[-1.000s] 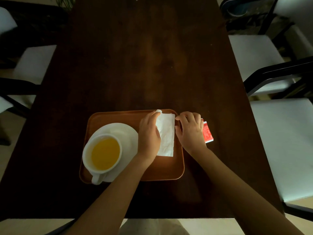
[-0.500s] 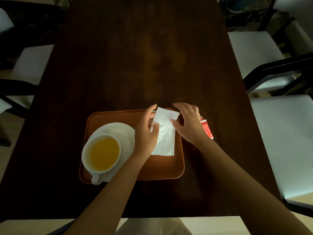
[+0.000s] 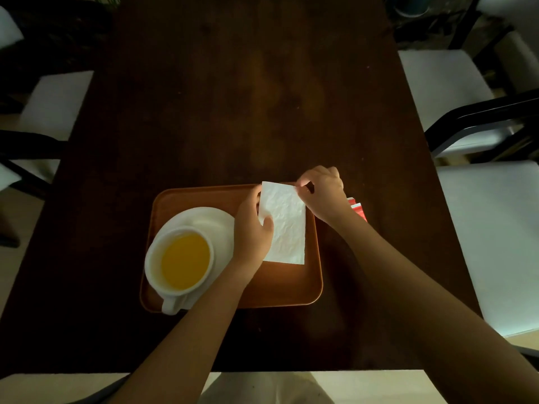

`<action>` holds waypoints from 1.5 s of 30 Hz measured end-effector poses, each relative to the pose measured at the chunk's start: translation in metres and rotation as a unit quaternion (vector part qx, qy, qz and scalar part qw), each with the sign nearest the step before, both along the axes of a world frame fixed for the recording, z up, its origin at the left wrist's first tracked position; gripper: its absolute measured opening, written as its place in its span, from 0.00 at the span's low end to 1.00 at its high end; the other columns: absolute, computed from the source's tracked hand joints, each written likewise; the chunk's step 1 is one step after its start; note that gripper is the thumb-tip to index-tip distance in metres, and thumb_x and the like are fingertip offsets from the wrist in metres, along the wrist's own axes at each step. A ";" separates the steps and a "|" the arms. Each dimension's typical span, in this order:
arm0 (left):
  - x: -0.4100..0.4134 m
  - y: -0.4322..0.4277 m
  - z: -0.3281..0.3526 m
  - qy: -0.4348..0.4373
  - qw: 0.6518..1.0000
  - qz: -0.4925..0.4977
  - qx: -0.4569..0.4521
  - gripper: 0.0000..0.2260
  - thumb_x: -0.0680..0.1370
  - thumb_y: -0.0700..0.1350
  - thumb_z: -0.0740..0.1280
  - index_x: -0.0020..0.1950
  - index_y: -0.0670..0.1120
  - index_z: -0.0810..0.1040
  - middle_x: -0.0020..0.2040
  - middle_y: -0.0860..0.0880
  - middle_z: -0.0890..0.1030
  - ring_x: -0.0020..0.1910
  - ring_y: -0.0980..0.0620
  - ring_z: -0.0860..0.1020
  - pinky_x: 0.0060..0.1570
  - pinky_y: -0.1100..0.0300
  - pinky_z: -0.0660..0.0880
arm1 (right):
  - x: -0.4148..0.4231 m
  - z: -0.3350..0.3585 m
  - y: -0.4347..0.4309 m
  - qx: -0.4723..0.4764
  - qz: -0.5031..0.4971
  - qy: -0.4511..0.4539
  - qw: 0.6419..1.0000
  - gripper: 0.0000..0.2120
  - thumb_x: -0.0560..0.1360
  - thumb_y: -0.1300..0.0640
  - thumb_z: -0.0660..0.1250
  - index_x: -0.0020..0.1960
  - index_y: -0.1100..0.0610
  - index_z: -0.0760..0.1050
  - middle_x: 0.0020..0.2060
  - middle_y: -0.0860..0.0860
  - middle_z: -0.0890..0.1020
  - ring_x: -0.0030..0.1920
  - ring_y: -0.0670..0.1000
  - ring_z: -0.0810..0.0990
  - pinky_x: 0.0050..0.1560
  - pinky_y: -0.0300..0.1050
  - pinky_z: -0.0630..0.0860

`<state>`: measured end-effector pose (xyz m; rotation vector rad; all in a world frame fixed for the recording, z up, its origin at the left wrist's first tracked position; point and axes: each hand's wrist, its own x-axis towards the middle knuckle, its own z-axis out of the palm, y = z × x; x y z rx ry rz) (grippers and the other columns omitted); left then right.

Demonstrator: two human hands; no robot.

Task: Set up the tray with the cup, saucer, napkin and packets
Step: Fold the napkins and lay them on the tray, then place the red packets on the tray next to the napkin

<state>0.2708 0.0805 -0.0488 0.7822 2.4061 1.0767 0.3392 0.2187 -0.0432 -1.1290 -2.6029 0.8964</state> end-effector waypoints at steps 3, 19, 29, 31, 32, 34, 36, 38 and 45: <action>0.005 -0.006 0.002 0.055 0.998 -0.022 -0.026 0.25 0.75 0.38 0.66 0.70 0.46 0.64 0.70 0.46 0.70 0.68 0.48 0.69 0.60 0.66 0.64 | 0.000 -0.002 -0.002 0.036 -0.005 -0.020 0.999 0.07 0.75 0.57 0.64 0.48 0.56 0.80 0.53 0.52 0.80 0.57 0.55 0.71 0.55 0.46 0.66; 0.031 -0.023 -0.010 0.188 0.933 -0.247 -0.181 0.23 0.80 0.45 0.56 0.74 0.50 0.55 0.77 0.47 0.52 0.76 0.46 0.47 0.74 0.51 0.53 | 0.079 0.019 0.023 -0.007 -0.069 -0.072 0.995 0.13 0.76 0.54 0.63 0.60 0.54 0.74 0.61 0.55 0.75 0.64 0.58 0.66 0.63 0.56 0.65; 0.049 -0.013 0.004 0.189 0.953 -0.201 -0.128 0.22 0.79 0.46 0.58 0.72 0.47 0.60 0.76 0.46 0.58 0.75 0.46 0.53 0.73 0.52 0.54 | 0.110 -0.004 -0.016 0.023 -0.129 -0.160 0.978 0.37 0.68 0.41 0.69 0.70 0.54 0.60 0.66 0.57 0.68 0.65 0.59 0.65 0.64 0.57 0.65; 0.057 -0.003 0.013 0.150 0.969 -0.181 -0.073 0.20 0.78 0.42 0.61 0.70 0.46 0.64 0.74 0.45 0.63 0.74 0.46 0.59 0.71 0.51 0.61 | 0.106 -0.005 -0.020 0.036 -0.135 -0.152 0.978 0.36 0.69 0.44 0.69 0.71 0.56 0.59 0.65 0.58 0.68 0.65 0.60 0.66 0.64 0.56 0.65; 0.060 0.004 0.016 0.133 0.974 -0.177 -0.053 0.20 0.78 0.41 0.62 0.69 0.46 0.66 0.73 0.45 0.65 0.73 0.47 0.61 0.69 0.52 0.63 | 0.104 -0.005 -0.021 0.034 -0.142 -0.146 0.978 0.36 0.70 0.46 0.69 0.70 0.57 0.59 0.65 0.58 0.68 0.65 0.60 0.66 0.64 0.56 0.65; 0.066 0.019 0.020 0.108 0.976 -0.186 -0.030 0.19 0.77 0.41 0.62 0.68 0.46 0.67 0.71 0.46 0.68 0.72 0.48 0.63 0.69 0.54 0.63 | 0.101 -0.004 -0.022 0.019 -0.162 -0.119 0.979 0.34 0.70 0.49 0.69 0.70 0.58 0.60 0.64 0.59 0.68 0.64 0.60 0.66 0.65 0.56 0.65; 0.068 0.038 0.022 0.087 0.974 -0.209 -0.019 0.19 0.77 0.42 0.61 0.68 0.46 0.66 0.69 0.46 0.70 0.70 0.48 0.65 0.67 0.56 0.63 | 0.100 -0.003 -0.021 0.019 -0.182 -0.080 0.980 0.33 0.69 0.49 0.69 0.69 0.60 0.61 0.63 0.60 0.69 0.63 0.60 0.66 0.64 0.56 0.65; 0.065 0.058 0.023 0.067 0.972 -0.224 -0.016 0.19 0.77 0.43 0.62 0.68 0.45 0.66 0.67 0.45 0.72 0.68 0.47 0.67 0.65 0.55 0.66 | 0.098 -0.002 -0.020 0.039 -0.191 -0.054 0.979 0.32 0.70 0.46 0.68 0.68 0.60 0.63 0.61 0.60 0.70 0.61 0.60 0.68 0.62 0.55 0.66; 0.042 0.109 0.015 0.079 0.941 -0.294 -0.144 0.25 0.75 0.34 0.63 0.70 0.44 0.63 0.66 0.41 0.72 0.67 0.42 0.67 0.63 0.49 0.70 | 0.097 -0.016 -0.019 0.056 -0.164 -0.091 0.981 0.33 0.70 0.44 0.68 0.68 0.59 0.62 0.63 0.58 0.69 0.62 0.59 0.67 0.63 0.54 0.65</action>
